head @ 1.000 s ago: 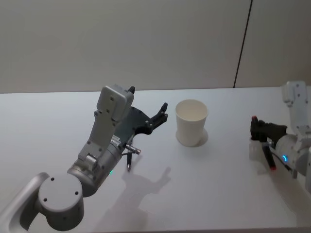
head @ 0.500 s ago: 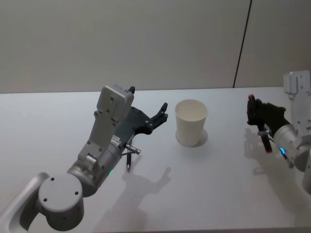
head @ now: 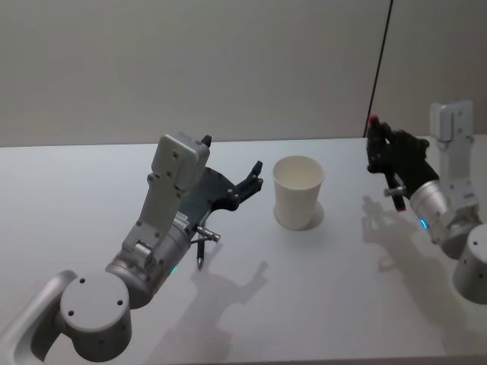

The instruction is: Place the pen into the pen holder.

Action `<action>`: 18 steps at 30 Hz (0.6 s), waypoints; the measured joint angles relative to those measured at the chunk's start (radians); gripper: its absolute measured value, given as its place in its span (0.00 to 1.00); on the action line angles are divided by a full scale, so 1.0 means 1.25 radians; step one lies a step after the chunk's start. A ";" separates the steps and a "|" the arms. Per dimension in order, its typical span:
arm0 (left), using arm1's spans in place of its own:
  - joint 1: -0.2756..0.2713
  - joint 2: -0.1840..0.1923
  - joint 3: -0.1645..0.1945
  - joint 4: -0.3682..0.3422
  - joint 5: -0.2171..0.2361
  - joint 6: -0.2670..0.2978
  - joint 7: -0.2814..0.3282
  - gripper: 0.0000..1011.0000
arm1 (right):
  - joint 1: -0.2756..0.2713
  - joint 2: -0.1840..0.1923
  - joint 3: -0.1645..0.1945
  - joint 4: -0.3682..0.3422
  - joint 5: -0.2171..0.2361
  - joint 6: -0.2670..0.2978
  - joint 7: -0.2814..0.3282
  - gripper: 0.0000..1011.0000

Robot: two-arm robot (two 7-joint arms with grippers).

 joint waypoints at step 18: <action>0.000 0.000 0.000 0.000 0.000 0.000 0.000 0.99 | 0.119 -0.071 -0.045 0.204 -0.022 -0.297 0.013 0.18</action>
